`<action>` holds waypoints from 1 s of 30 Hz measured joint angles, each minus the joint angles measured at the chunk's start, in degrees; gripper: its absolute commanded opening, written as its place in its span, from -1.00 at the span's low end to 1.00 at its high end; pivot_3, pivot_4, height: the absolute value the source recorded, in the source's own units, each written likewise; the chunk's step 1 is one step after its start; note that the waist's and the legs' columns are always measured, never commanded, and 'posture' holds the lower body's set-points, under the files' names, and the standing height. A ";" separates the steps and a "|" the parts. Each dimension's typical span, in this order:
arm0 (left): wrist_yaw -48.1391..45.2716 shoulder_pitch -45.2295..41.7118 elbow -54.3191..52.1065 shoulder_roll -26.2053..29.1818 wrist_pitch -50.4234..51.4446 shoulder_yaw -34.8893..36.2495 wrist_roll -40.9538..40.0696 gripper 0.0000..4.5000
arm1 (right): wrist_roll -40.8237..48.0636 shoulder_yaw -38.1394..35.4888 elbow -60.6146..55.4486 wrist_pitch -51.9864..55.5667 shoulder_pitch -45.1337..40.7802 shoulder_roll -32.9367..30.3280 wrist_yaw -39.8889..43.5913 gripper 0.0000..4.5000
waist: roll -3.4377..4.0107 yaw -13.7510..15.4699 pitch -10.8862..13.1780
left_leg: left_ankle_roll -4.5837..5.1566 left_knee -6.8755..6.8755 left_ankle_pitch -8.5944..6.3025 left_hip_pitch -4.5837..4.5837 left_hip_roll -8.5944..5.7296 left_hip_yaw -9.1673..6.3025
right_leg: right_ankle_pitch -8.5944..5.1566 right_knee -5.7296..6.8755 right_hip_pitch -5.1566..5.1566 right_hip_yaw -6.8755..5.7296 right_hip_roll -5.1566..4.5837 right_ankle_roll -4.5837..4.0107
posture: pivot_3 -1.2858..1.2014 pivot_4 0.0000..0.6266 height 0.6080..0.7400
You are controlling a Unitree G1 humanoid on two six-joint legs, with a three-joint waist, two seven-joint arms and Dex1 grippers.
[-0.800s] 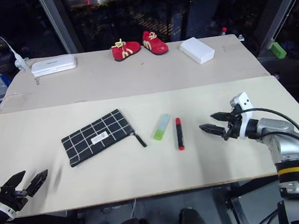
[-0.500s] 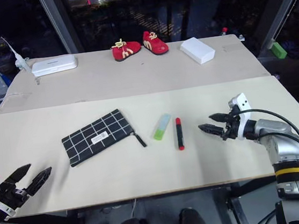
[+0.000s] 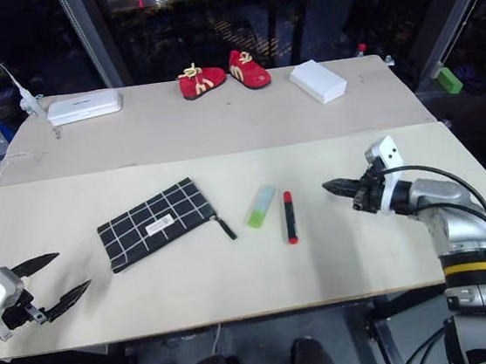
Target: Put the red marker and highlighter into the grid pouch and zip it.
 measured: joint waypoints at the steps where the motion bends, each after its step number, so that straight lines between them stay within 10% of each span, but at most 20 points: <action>1: -0.01 -0.70 1.01 0.58 -1.42 -0.61 0.87 1.00 | -0.03 1.53 -1.08 0.54 -0.67 1.30 0.02 -0.98 | 0.00 -0.02 0.00 | 0.00 0.00 0.00 -0.07 0.00 0.00 | 0.00 0.11 -0.12 0.00 -0.01 -0.01 | 0.03 -0.52 1.00; 13: 4.67 -11.49 16.08 2.07 -21.33 -6.43 8.23 1.00 | -10.78 16.50 2.61 6.16 -19.65 25.07 -15.50 -0.98 | 0.04 -0.28 0.00 | -0.17 0.01 0.08 -0.32 0.01 0.22 | 0.07 0.54 -0.62 -0.31 -0.11 -0.11 | 0.03 -0.52 1.00; 30: 8.76 -14.48 27.23 2.28 -37.41 -12.98 10.95 1.00 | -21.96 21.93 26.46 0.68 -25.01 37.39 -23.82 -0.98 | 0.05 -1.19 -0.03 | -0.34 0.02 0.13 -0.35 0.12 0.42 | 0.29 0.57 -0.57 -3.14 -1.14 -0.48 | 0.03 -0.52 1.00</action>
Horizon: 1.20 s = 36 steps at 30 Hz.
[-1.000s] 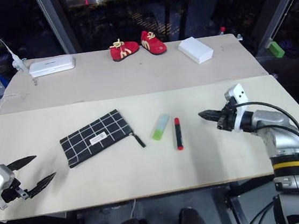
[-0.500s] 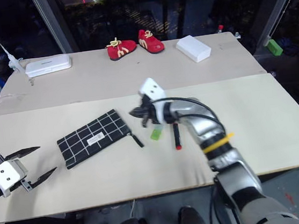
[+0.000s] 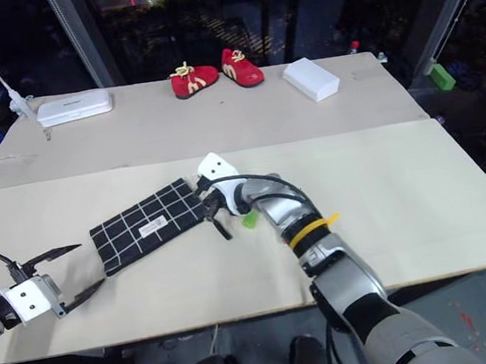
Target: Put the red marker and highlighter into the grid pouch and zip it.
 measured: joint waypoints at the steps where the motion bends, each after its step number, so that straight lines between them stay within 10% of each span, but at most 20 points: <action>1: 0.05 -0.33 0.40 0.06 -0.20 -0.28 -0.01 1.00 | -0.19 0.00 0.70 -0.49 -0.02 0.79 -0.29 -0.98 | 0.00 -0.02 0.00 | 0.00 0.00 0.00 0.00 0.00 0.00 | 0.00 0.00 0.00 0.00 -0.01 0.00 | 0.03 -0.52 1.00; 24: 0.36 -4.97 5.29 0.09 -3.29 -4.98 -0.95 1.00 | -6.83 1.24 9.16 -10.58 -1.88 3.19 -1.33 -0.98 | 0.06 0.16 0.00 | -0.12 0.00 0.07 0.15 0.02 -0.02 | 0.03 0.05 0.15 -0.11 -0.04 -0.05 | 0.03 -0.52 1.00; 36: 9.90 -14.01 11.93 0.64 -17.70 -12.07 13.40 1.00 | -7.71 0.33 11.14 -11.14 -3.19 3.27 -1.43 -0.98 | 0.21 0.53 -0.07 | -0.11 0.00 0.08 0.19 -0.04 -0.01 | 0.03 0.07 0.20 -0.14 -0.06 -0.05 | 0.03 -0.52 1.00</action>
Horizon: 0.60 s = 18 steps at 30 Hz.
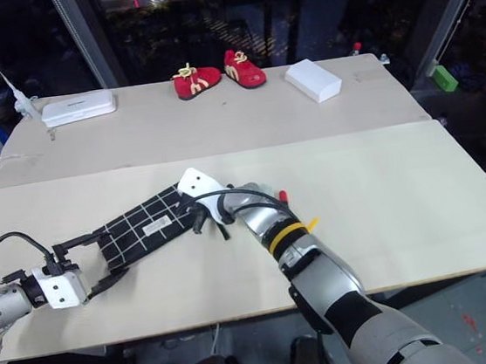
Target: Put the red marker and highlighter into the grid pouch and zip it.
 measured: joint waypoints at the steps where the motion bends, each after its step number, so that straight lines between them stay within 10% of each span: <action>1: 1.70 -0.76 1.01 0.12 -0.82 -0.65 1.26 1.00 | -0.04 -0.01 0.00 0.00 0.01 -0.04 0.02 -0.98 | 0.02 0.04 -0.01 | 0.00 0.00 0.00 0.04 0.00 0.00 | 0.00 0.01 0.03 0.00 0.00 0.00 | 0.03 -0.52 1.00; 7: 7.86 -3.67 4.76 0.23 -2.97 -3.23 5.96 0.68 | -0.05 -0.14 0.00 0.00 0.04 -0.34 0.06 -1.00 | 0.07 0.17 -0.04 | -0.03 0.00 0.03 0.09 0.01 -0.01 | 0.00 0.06 0.05 -0.02 0.00 0.00 | 0.03 -0.52 1.00; 16: 11.15 -8.66 8.61 -0.13 -6.12 -8.59 10.03 -0.92 | -0.02 -0.63 -0.01 0.00 0.04 -0.87 0.13 -1.00 | 0.11 0.42 -0.03 | -0.02 0.00 0.03 0.00 -0.02 0.02 | 0.00 0.02 0.00 -0.07 0.00 0.00 | 0.03 -0.52 1.00; 18: 11.11 -9.05 9.14 -0.02 -6.63 -9.22 9.66 -0.96 | -0.03 -0.72 -0.01 0.00 0.04 -0.90 0.13 -1.00 | 0.15 0.42 -0.03 | -0.02 0.00 0.03 0.00 -0.01 0.02 | 0.00 0.01 0.00 -0.07 0.00 0.00 | 0.03 -0.52 1.00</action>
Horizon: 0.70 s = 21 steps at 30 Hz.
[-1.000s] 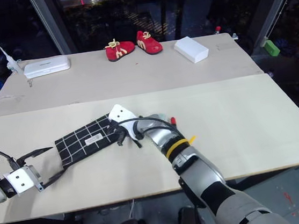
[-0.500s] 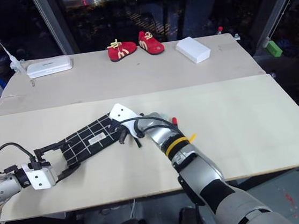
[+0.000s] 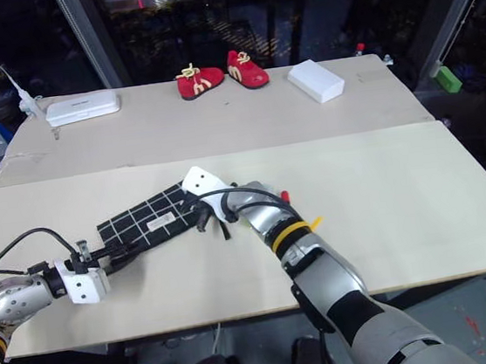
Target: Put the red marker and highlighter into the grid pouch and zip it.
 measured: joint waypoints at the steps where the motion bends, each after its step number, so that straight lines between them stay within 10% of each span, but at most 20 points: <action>1: -0.03 -0.02 0.17 -0.02 -0.10 -0.31 -0.33 -0.96 | 0.00 -0.05 0.00 0.00 0.00 -0.05 0.01 -1.00 | 0.00 0.00 0.00 | 0.00 0.00 0.00 0.00 0.00 0.00 | 0.00 0.00 0.00 0.00 0.00 0.00 | 0.03 -0.52 1.00; 6: -0.43 -0.01 0.26 -0.18 -0.27 -1.59 -1.87 -0.96 | 0.00 -0.37 0.04 0.00 0.00 -0.17 0.11 -1.00 | 0.01 0.00 0.00 | 0.00 0.00 0.00 0.00 0.01 0.00 | 0.00 -0.01 0.00 0.00 -0.01 0.00 | 0.03 -0.52 1.00; 17: -9.03 4.36 -4.17 -4.67 9.59 0.67 -20.45 -1.00 | 10.25 -8.57 -10.25 9.37 0.44 -2.31 10.12 0.56 | 0.12 0.11 0.07 | 0.04 0.05 0.00 -0.13 0.02 -0.18 | 0.01 -0.01 -0.04 0.01 -0.07 0.03 | 0.03 -0.52 1.00; 21: -12.27 8.29 -12.24 -8.16 20.16 2.86 -29.78 -1.00 | 20.73 -16.24 -21.73 21.85 -0.83 -7.93 15.20 0.56 | 0.11 0.63 0.07 | 0.10 0.10 -0.03 -0.39 0.02 -0.40 | 0.08 -0.05 -0.04 -0.16 -0.06 0.11 | 0.03 -0.52 1.00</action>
